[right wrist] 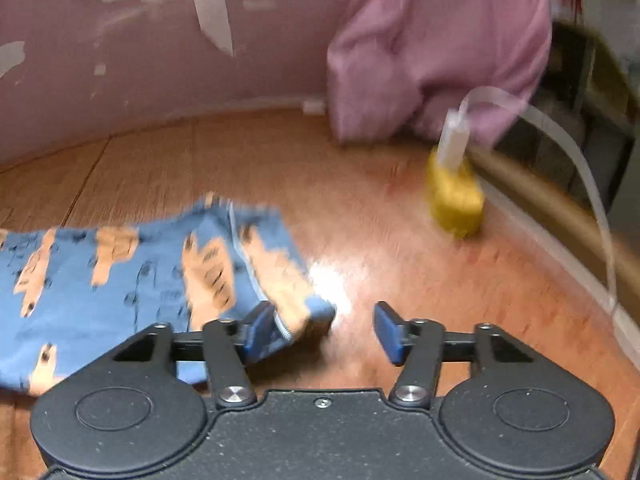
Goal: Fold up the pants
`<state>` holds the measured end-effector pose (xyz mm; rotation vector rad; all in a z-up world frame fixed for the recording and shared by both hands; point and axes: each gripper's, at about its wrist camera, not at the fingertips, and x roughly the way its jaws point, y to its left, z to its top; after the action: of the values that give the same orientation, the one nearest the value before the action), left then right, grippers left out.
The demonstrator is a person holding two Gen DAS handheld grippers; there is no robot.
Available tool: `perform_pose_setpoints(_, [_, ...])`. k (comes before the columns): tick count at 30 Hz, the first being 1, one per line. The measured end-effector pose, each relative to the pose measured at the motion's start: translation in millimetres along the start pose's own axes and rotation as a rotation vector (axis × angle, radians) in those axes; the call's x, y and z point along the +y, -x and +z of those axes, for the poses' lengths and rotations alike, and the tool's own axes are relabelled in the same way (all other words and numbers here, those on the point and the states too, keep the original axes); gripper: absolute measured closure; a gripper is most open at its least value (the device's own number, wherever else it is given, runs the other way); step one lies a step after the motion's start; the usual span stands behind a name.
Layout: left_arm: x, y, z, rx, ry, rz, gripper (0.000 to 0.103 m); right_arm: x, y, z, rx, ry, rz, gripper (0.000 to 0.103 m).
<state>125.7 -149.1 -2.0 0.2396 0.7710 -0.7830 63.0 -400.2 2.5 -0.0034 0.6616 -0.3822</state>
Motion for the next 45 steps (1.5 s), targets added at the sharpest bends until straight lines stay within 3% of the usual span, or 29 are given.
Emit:
perform_pose_setpoints(2, [15, 18, -5, -0.036, 0.059, 0.021, 0.046, 7, -1, 8, -0.074, 0.066, 0.01, 0.039])
perform_pose_setpoints(3, [24, 26, -8, -0.053, 0.091, 0.051, 0.044, 11, -4, 13, -0.104, 0.094, 0.054, 0.039])
perform_pose_setpoints(6, [61, 48, -21, -0.066, 0.209, 0.211, 0.044, 26, -20, 31, -0.106, 0.194, 0.134, 0.04])
perform_pose_setpoints(9, [106, 65, -39, -0.053, 0.35, 0.355, 0.044, 34, -40, 39, -0.03, 0.178, 0.319, 0.051])
perform_pose_setpoints(11, [134, 74, -52, -0.053, 0.419, 0.4, 0.042, 33, -58, 38, 0.064, 0.102, 0.436, 0.055])
perform_pose_setpoints(16, [187, 95, -92, -0.02, 0.562, 0.501, 0.038, 29, -73, 33, 0.056, 0.118, 0.37, 0.056])
perform_pose_setpoints(18, [196, 107, -105, -0.025, 0.571, 0.53, 0.035, 29, -71, 29, 0.054, 0.104, 0.349, 0.056])
perform_pose_setpoints(20, [198, 118, -116, -0.013, 0.561, 0.557, 0.035, 32, -64, 26, 0.065, 0.102, 0.332, 0.05])
perform_pose_setpoints(24, [194, 141, -119, -0.001, 0.561, 0.54, 0.031, 39, -37, 24, 0.071, 0.133, 0.294, 0.037])
perform_pose_setpoints(26, [192, 148, -107, -0.028, 0.539, 0.509, 0.028, 48, -29, 39, 0.029, 0.172, 0.334, 0.028])
perform_pose_setpoints(28, [192, 142, -86, -0.067, 0.48, 0.456, 0.02, 69, -30, 66, 0.01, 0.245, 0.454, 0.022])
perform_pose_setpoints(31, [185, 112, -42, -0.082, 0.339, 0.394, 0.017, 110, -46, 111, 0.045, 0.287, 0.676, 0.016])
perform_pose_setpoints(33, [180, 84, -21, -0.043, 0.19, 0.367, 0.015, 136, -61, 140, 0.086, 0.245, 0.812, 0.011])
perform_pose_setpoints(35, [174, 57, -10, 0.016, 0.037, 0.387, 0.015, 161, -77, 163, 0.106, 0.207, 0.91, 0.011])
perform_pose_setpoints(38, [176, 29, -6, 0.093, -0.082, 0.349, 0.033, 193, -95, 179, 0.125, 0.206, 1.007, 0.011])
perform_pose_setpoints(39, [178, 22, -6, 0.116, -0.093, 0.342, 0.051, 203, -99, 180, 0.131, 0.224, 1.043, 0.011])
perform_pose_setpoints(41, [184, 18, -7, 0.105, -0.077, 0.303, 0.071, 224, -109, 179, 0.149, 0.288, 1.127, 0.016])
perform_pose_setpoints(42, [186, 17, -7, 0.11, -0.064, 0.283, 0.095, 232, -113, 178, 0.165, 0.322, 1.162, 0.019])
perform_pose_setpoints(43, [185, 17, -8, 0.105, -0.061, 0.265, 0.101, 243, -118, 176, 0.191, 0.359, 1.199, 0.026])
perform_pose_setpoints(45, [175, 18, -18, 0.08, -0.127, 0.289, 0.102, 261, -123, 172, 0.248, 0.406, 1.266, 0.041])
